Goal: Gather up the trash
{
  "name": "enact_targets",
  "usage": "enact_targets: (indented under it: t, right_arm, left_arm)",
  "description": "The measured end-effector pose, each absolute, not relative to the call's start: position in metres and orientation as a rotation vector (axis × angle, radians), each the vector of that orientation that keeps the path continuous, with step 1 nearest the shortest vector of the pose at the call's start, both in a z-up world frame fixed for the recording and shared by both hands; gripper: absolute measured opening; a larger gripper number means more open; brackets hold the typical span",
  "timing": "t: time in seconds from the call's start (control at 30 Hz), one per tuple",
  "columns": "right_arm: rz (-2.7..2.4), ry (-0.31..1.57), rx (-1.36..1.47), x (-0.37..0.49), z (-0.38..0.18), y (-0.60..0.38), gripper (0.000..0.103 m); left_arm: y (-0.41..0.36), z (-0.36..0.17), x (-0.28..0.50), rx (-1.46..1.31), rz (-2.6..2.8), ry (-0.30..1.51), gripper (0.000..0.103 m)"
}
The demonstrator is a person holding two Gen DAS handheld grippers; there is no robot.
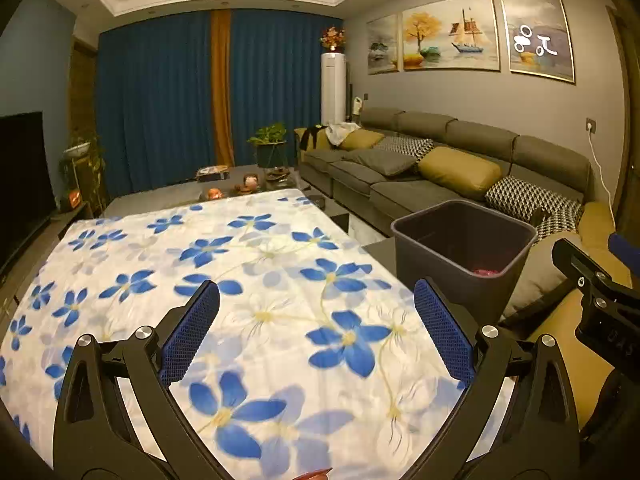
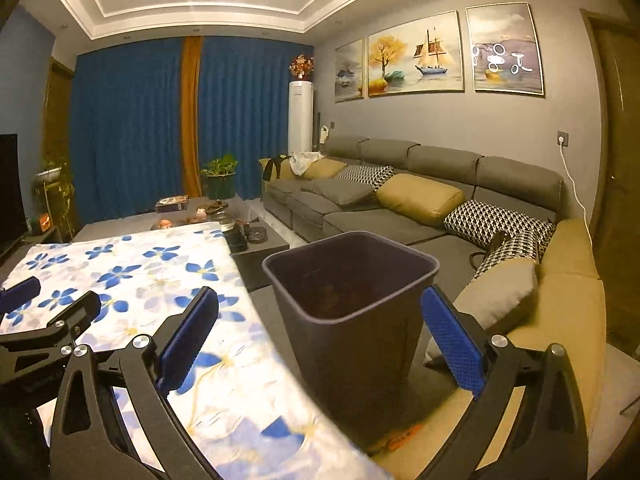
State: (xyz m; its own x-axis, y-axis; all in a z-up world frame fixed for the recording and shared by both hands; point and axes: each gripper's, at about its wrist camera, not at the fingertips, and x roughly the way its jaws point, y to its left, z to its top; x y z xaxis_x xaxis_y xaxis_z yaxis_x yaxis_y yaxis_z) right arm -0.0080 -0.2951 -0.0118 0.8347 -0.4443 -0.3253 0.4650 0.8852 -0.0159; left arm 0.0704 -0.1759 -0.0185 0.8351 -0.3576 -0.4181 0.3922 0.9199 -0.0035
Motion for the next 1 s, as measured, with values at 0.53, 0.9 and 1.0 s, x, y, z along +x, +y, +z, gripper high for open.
enact_targets:
  t: [0.53, 0.9, 1.0]
  right_arm:
    - [-0.459, 0.337, 0.033, -0.06, -0.013, -0.238, 0.098]
    - [-0.46, 0.3, 0.03, -0.072, -0.003, -0.226, 0.098]
    - [-0.453, 0.295, 0.027, -0.073, -0.003, -0.224, 0.098]
  left_arm:
    - [-0.121, -0.012, 0.023, 0.033, -0.405, 0.419, 0.096]
    - [-0.113, -0.007, 0.008, 0.028, -0.407, 0.391, 0.096]
    - [-0.112, -0.007, 0.007, 0.027, -0.407, 0.392, 0.096]
